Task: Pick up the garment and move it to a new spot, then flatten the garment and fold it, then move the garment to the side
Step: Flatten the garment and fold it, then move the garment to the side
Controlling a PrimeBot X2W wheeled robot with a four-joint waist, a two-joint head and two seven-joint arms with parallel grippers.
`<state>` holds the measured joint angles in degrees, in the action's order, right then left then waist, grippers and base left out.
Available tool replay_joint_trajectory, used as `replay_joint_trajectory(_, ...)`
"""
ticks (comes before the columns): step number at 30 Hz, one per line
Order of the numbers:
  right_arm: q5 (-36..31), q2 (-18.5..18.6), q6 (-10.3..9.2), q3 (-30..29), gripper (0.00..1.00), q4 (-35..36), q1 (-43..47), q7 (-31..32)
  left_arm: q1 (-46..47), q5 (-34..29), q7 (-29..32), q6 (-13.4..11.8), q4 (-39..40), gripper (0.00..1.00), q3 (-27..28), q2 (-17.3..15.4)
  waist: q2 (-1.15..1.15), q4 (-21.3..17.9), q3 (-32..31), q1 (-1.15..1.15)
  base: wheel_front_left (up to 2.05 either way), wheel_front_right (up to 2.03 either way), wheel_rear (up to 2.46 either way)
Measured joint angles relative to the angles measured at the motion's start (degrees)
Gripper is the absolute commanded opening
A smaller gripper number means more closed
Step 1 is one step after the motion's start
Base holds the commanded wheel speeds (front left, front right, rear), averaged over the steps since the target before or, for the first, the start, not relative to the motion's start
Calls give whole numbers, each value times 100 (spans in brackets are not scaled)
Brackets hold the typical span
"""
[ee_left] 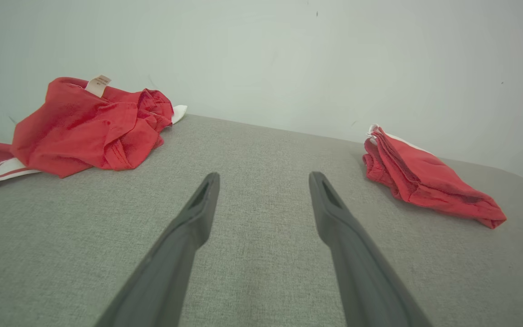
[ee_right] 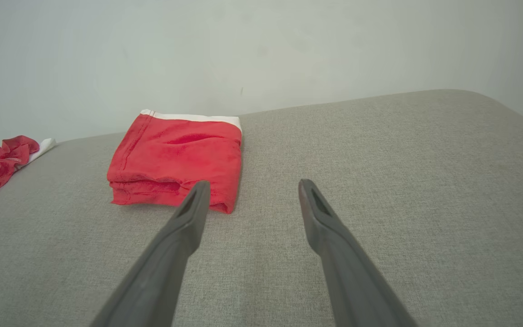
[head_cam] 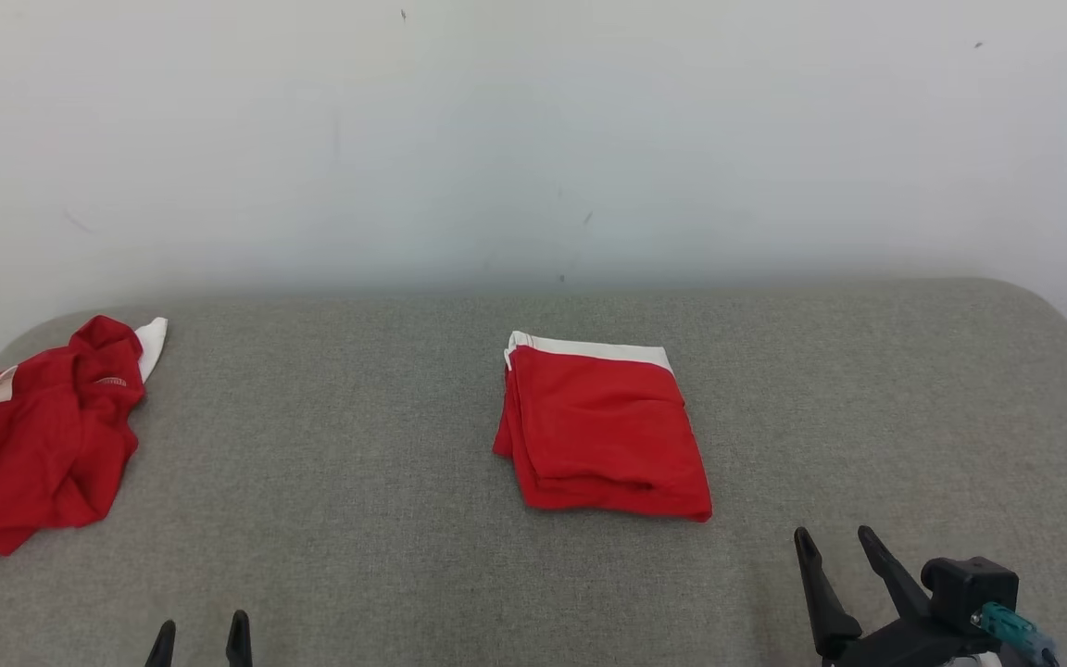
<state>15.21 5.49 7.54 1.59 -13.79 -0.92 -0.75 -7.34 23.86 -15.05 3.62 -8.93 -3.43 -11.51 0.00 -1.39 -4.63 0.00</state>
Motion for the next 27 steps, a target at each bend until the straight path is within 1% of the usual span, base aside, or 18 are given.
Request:
replay_joint_trajectory(8, -168, -93, 0, -46, 100, 32, 119, 222, -47, -89, 0, 91, -210, 100, -4, 24, 0, -10, -19, 0, 0, 0, 0)
replay_joint_trajectory(22, -101, -185, 0, -69, 100, 148, 117, 316, -36, -93, 0, 97, -227, 100, -40, 46, 0, 67, 24, 1, 0, 0, 0)
replay_joint_trajectory(25, -44, -196, 0, -149, 100, 162, 65, 553, -20, -96, 0, 94, -201, 100, -86, 58, 0, 108, 38, 1, 0, 0, 0)
replay_joint_trajectory(27, -9, -209, 0, -292, 100, 102, -59, 955, -14, -96, 1, 94, -189, 100, -126, 71, 0, 148, 51, 1, 0, 0, 0)
